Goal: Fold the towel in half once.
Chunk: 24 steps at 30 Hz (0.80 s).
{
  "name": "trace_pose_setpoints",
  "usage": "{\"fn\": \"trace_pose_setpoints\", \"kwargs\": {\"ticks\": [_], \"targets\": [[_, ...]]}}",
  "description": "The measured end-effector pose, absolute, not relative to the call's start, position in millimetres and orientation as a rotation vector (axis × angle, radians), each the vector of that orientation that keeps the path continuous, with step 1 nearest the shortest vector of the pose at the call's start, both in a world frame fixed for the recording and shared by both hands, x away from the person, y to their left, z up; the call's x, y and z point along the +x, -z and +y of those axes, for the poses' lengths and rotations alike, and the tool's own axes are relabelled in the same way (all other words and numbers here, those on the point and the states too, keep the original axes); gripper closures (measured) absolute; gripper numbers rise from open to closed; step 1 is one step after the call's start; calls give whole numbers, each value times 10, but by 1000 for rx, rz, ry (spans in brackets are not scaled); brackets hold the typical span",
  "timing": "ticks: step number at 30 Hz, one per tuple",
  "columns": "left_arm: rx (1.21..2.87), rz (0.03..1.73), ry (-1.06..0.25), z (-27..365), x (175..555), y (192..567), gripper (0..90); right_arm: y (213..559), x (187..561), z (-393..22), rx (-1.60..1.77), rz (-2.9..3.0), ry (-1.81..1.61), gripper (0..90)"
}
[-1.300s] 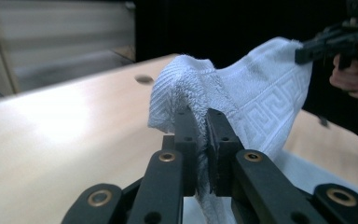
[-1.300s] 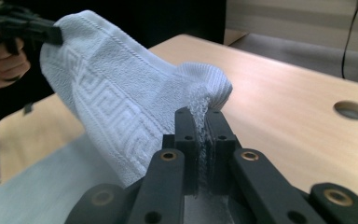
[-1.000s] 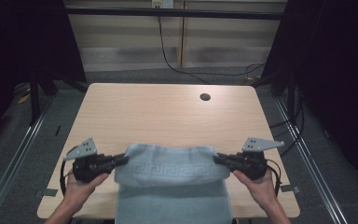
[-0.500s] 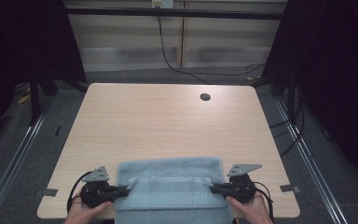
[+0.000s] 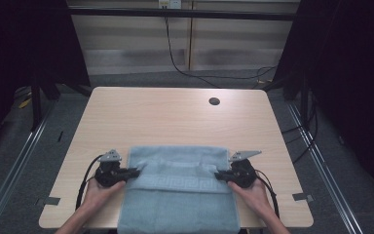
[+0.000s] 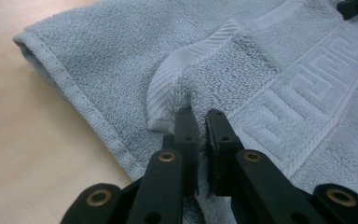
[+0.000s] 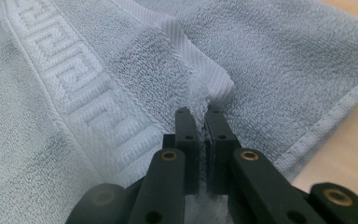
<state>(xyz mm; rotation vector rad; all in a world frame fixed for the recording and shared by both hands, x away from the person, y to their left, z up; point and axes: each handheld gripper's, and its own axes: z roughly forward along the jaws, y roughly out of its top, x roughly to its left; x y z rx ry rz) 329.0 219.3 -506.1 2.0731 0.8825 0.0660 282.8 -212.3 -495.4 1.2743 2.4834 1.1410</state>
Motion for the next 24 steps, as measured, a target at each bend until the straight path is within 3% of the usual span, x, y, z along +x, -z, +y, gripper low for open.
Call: {"fn": "trace_pose_setpoints", "kwargs": {"ticks": [5, 14, 24], "targets": [[2084, 940, -186, 2093, 3702, 5047, 846, 4931, 3264, -2048, 1318, 2445, -1063, 860], [2068, 995, -259, 1999, 4344, 5063, 848, 4963, 3963, -2028, 1418, 2347, -1050, 860], [1988, 1080, -163, 2059, 4644, 5077, 846, 4971, 4276, -2042, 1521, 2240, -1088, 857]]}}
